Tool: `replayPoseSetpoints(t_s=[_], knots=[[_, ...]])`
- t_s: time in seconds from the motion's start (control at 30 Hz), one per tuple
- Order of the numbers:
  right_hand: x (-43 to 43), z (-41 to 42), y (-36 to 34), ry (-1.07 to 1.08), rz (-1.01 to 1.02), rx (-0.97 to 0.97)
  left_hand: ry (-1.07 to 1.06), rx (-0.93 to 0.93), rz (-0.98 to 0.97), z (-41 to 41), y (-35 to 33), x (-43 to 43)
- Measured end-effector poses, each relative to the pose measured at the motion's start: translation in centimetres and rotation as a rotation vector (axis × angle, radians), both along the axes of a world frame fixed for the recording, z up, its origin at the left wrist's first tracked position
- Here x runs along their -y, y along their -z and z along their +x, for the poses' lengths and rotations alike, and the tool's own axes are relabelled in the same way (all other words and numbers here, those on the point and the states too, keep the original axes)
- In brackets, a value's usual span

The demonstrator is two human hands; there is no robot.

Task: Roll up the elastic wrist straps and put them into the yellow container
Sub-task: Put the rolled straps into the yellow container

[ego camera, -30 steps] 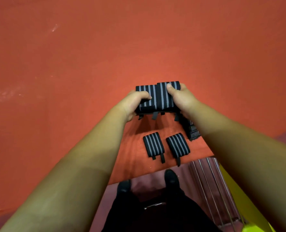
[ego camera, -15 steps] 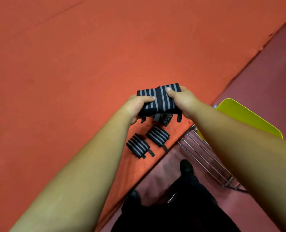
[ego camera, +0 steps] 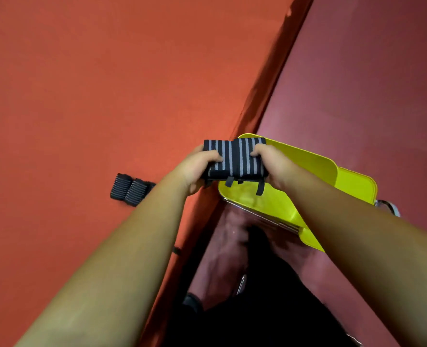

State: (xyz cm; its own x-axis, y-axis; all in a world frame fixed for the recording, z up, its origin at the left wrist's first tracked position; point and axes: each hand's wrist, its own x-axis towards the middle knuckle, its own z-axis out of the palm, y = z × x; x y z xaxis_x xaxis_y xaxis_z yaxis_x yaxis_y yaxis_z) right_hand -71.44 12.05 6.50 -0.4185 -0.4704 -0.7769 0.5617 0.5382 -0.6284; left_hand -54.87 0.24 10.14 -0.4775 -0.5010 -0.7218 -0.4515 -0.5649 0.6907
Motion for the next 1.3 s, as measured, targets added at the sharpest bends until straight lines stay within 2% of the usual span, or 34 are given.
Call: replayPoseSetpoints(t_s=[0.1,0.23,0.43,0.57,0.73,0.9,1.0,1.23,1.3], knots=[[-2.7,-4.2,2.1,0.074,0.071,0.064,0.079,0.054,0.016,-5.1,1.3,-1.1],[-4.7,-7.2,4.7,0.147,0.138,0.128,0.083,0.194,-0.031,-8.9,3.3,-2.3],[-5.9,-8.4,9.9,0.158,0.199,0.216,-0.016,0.199,0.099,-10.4,7.2,-4.1],[-5.5,-7.6,11.0,0.186,0.233,0.22,-0.073,0.241,0.209,-10.4,10.4,-4.9],[-5.8,-7.1,14.6,0.224,0.284,0.213,-0.263,0.347,0.25,-11.1,14.0,-6.1],[-5.8,-6.9,17.7,0.25,0.307,0.222,-0.505,0.289,0.458,-12.1,16.2,-7.2],[-5.6,-6.8,18.8,0.253,0.321,0.226,-0.618,0.238,0.503,-12.7,17.6,-7.5],[-6.7,-7.1,23.8,0.138,0.407,0.136,-0.61,0.302,0.467,-13.5,19.5,-6.9],[-6.3,-7.1,23.1,0.086,0.455,0.097,-0.59,0.342,0.454,-13.5,20.1,-6.8]])
